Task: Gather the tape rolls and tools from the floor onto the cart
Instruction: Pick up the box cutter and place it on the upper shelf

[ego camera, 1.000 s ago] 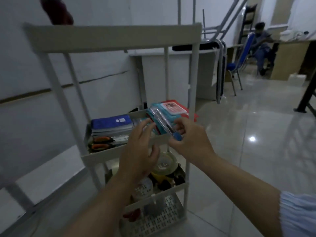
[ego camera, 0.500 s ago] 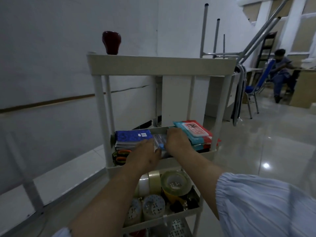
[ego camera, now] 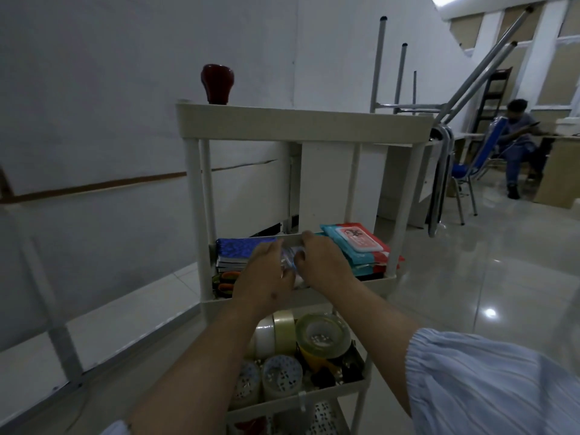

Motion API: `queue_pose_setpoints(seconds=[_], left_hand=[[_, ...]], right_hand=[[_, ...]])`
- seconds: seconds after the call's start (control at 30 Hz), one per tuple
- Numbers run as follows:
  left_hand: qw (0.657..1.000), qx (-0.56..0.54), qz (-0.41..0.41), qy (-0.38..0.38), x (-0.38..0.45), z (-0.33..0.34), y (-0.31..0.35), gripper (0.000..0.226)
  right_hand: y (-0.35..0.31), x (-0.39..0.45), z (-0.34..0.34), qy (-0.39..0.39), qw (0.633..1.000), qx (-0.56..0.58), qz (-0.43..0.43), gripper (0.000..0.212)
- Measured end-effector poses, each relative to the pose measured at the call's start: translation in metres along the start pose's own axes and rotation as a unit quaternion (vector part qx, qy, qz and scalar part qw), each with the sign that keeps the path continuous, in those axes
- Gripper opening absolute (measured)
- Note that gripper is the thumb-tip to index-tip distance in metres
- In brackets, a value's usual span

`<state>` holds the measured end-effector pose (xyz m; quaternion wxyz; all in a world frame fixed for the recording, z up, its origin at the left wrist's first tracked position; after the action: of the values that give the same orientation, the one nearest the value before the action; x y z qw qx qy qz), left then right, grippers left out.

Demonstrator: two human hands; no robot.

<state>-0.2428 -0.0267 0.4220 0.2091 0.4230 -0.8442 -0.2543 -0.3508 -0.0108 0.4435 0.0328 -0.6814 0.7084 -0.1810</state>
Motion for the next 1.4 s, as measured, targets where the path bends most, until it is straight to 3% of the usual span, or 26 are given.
queue_pose_setpoints(seconds=[0.23,0.33,0.53,0.63,0.77,1.03,1.23,1.4], left_hand=[[0.993,0.011,0.053,0.104,-0.037,0.001,-0.001,0.052],[0.992,0.016,0.057,0.112,-0.062,0.008,-0.017,0.059],[0.98,0.124,0.055,0.147,-0.129,0.019,-0.086,0.055],[0.978,0.149,-0.027,0.146,-0.169,0.019,-0.133,0.061],[0.97,0.124,-0.166,0.131,-0.231,0.017,-0.207,0.071],[0.914,0.049,-0.386,0.111,-0.37,0.059,-0.348,0.069],[0.883,0.002,-0.468,0.044,-0.467,0.118,-0.403,0.075],[0.878,-0.008,-0.478,-0.004,-0.509,0.146,-0.439,0.072]], right_hand=[[-0.011,-0.027,0.027,0.128,0.985,0.065,-0.1,0.048],[-0.018,-0.041,0.047,0.157,0.974,0.083,-0.139,0.039],[-0.057,-0.068,0.099,0.094,0.954,0.154,-0.24,0.036],[-0.086,-0.082,0.137,0.075,0.946,0.16,-0.273,0.036],[-0.125,-0.096,0.203,-0.023,0.943,0.191,-0.27,0.043],[-0.185,-0.147,0.373,-0.233,0.921,0.202,-0.237,0.051],[-0.217,-0.232,0.482,-0.404,0.87,0.204,-0.198,0.054],[-0.235,-0.278,0.541,-0.486,0.84,0.133,-0.199,0.053]])
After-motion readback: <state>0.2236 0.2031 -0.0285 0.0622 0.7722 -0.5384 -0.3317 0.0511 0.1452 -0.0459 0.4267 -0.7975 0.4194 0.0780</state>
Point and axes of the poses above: each hand's wrist, its own x-axis towards the middle knuckle, its own z-axis out of the palm, y = z × x, the point moved 2 cm from there along x, towards the middle knuckle, and after that the axes turned 14 degrees about -y, right-handed, at the moved point
